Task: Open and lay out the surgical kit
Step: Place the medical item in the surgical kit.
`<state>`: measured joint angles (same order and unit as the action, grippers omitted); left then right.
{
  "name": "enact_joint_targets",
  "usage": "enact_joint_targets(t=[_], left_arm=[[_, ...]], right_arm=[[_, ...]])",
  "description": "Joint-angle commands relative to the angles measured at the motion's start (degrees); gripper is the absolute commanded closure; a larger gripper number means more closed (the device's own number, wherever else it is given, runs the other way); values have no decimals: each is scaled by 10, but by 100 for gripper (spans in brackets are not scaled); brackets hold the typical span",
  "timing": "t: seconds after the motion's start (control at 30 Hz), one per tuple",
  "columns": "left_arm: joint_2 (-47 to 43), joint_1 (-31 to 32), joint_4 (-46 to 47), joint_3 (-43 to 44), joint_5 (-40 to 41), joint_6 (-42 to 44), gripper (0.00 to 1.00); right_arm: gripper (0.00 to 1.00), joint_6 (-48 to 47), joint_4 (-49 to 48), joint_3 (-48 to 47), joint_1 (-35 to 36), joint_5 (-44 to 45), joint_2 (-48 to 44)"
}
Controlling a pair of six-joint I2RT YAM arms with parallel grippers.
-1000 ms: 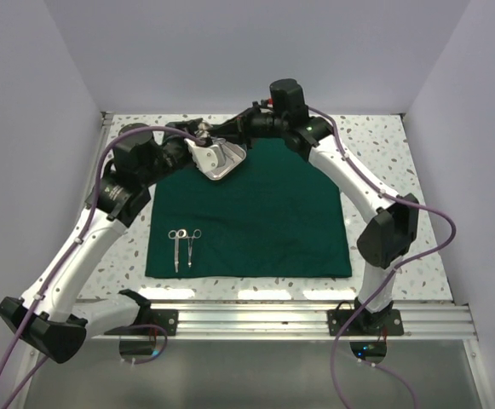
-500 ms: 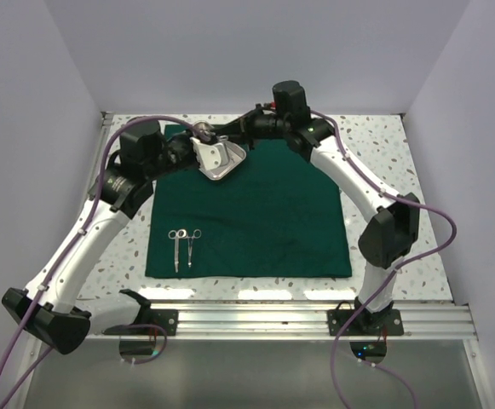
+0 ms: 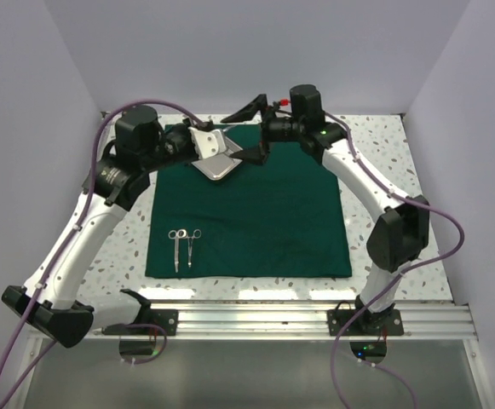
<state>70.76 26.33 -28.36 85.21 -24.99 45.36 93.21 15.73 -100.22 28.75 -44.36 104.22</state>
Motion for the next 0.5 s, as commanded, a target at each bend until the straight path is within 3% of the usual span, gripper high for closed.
enact_joint_targets(t=[0.0, 0.17, 0.3, 0.47], left_arm=[[6, 0, -50, 40, -22, -56, 100], [46, -1, -113, 53, -65, -142, 100], [99, 0, -150, 75, -133, -256, 100], [156, 2, -223, 32, -90, -352, 100]], right_arm=[[1, -110, 70, 42, -85, -41, -66], [1, -200, 151, 117, -205, -56, -127], [1, -245, 199, 158, -225, -50, -178], [1, -272, 222, 246, -222, -42, -256]])
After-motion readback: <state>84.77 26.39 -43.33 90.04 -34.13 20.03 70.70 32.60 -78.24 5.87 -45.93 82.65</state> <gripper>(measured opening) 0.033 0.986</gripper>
